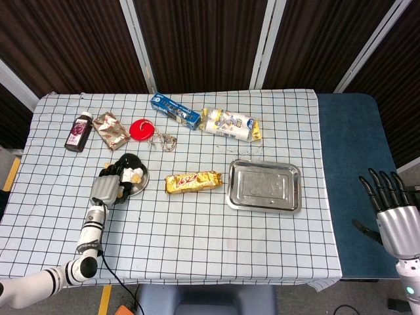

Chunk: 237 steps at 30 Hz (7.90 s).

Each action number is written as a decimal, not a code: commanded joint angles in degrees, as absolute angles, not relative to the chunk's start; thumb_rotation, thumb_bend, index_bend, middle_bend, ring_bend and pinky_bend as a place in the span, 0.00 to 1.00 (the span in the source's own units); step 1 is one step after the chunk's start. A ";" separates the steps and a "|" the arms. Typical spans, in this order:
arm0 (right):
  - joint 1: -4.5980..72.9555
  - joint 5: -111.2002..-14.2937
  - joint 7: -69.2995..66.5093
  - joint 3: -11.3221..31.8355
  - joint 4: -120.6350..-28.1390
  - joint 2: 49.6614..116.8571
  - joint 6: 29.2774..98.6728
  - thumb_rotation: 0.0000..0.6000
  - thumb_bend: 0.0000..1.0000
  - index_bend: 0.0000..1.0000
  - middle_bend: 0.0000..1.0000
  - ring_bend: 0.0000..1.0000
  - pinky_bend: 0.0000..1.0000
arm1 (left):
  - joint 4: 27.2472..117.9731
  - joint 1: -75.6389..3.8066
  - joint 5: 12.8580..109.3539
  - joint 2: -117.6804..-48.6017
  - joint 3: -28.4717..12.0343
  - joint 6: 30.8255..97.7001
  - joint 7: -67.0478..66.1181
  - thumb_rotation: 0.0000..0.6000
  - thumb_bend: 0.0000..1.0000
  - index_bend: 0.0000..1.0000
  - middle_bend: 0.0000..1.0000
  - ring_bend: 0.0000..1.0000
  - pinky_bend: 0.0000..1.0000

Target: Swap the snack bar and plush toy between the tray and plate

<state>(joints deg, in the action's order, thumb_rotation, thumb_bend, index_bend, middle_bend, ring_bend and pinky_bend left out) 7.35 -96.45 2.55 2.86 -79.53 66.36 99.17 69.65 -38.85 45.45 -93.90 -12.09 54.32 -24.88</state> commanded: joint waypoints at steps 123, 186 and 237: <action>5.92 -98.53 -5.52 5.09 -78.60 66.86 100.79 1.00 0.10 0.13 0.00 0.00 0.00 | 82.99 -35.59 78.65 -92.66 -9.87 60.59 -11.73 1.00 0.42 0.00 0.00 0.00 0.27; 3.88 -104.14 -12.88 2.41 -77.51 65.44 107.41 1.00 0.10 0.14 0.00 0.00 0.00 | 44.00 -50.77 77.54 -121.63 -12.90 64.16 -13.50 1.00 0.47 0.68 0.73 0.74 0.75; 4.26 -103.83 -11.33 2.56 -76.93 66.26 106.57 1.00 0.10 0.14 0.00 0.00 0.00 | 31.17 -43.11 80.00 -112.18 -9.37 65.36 -2.53 1.00 0.46 0.52 0.60 0.62 0.72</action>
